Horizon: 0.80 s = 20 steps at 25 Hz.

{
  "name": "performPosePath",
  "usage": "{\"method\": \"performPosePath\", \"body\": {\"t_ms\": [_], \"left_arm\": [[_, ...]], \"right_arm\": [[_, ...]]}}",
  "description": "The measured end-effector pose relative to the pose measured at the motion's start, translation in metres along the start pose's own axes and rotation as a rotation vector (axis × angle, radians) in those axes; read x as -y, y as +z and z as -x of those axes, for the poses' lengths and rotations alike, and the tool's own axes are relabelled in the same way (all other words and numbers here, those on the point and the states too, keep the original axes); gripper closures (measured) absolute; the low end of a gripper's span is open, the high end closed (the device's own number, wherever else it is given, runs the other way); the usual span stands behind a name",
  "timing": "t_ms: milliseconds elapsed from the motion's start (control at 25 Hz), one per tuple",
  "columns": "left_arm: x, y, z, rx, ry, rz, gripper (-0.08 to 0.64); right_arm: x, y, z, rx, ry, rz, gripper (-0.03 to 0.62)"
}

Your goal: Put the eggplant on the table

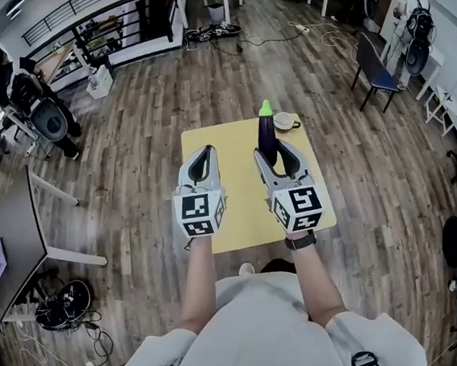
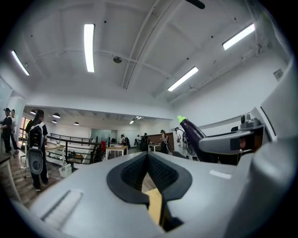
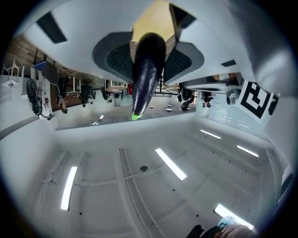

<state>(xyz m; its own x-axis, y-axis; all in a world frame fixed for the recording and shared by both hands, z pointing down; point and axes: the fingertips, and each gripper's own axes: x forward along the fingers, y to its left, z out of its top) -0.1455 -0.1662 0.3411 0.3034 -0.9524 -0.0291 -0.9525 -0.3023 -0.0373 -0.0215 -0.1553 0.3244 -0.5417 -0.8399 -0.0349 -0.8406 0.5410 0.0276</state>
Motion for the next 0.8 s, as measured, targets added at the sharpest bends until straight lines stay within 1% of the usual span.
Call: {"method": "performPosePath", "body": {"t_ms": [80,120,320,480,640,800], "left_arm": [[-0.003,-0.015,-0.009,-0.048,-0.005,0.02,0.552],[-0.003,-0.019,-0.013,-0.058,-0.014,0.034,0.552],[-0.003,-0.034,-0.03,-0.06,-0.038,0.086,0.552],[0.001,-0.052,-0.053,-0.101,-0.048,0.099,0.552],[-0.004,-0.066,-0.074,-0.128,-0.039,0.105,0.552],[-0.021,-0.087,-0.099,-0.167,-0.022,0.142,0.552]], "right_arm": [[0.003,-0.007,-0.006,-0.018,-0.009,-0.009,0.39],[0.006,-0.009,-0.009,-0.028,-0.015,-0.011,0.39],[0.019,-0.029,-0.02,-0.083,-0.027,-0.009,0.39],[0.036,-0.05,-0.035,-0.146,-0.02,-0.016,0.39],[0.052,-0.068,-0.056,-0.182,-0.001,-0.034,0.39],[0.065,-0.084,-0.087,-0.221,0.013,-0.05,0.39]]}}
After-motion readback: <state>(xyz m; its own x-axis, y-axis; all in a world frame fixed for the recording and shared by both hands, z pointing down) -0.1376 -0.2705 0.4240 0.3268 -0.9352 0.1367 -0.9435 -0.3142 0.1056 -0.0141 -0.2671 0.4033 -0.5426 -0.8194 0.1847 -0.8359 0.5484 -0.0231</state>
